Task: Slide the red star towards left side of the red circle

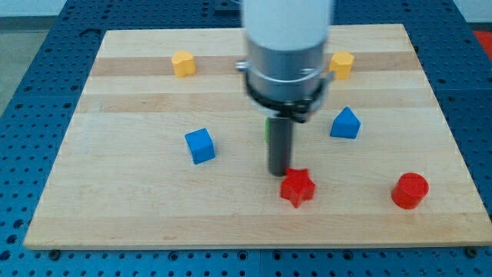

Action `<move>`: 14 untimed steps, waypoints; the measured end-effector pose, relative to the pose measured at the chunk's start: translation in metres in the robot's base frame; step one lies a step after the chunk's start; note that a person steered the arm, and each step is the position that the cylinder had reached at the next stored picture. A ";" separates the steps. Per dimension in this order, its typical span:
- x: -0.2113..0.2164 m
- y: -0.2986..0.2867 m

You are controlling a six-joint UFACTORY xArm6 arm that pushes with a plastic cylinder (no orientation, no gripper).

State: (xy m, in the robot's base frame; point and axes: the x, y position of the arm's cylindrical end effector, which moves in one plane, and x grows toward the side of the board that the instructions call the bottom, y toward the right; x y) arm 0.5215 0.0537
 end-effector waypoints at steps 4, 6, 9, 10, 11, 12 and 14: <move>-0.005 -0.054; 0.011 -0.101; 0.035 -0.040; 0.032 -0.007; 0.031 0.031; 0.031 0.063; 0.012 0.079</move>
State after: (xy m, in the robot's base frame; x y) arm 0.5332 0.1330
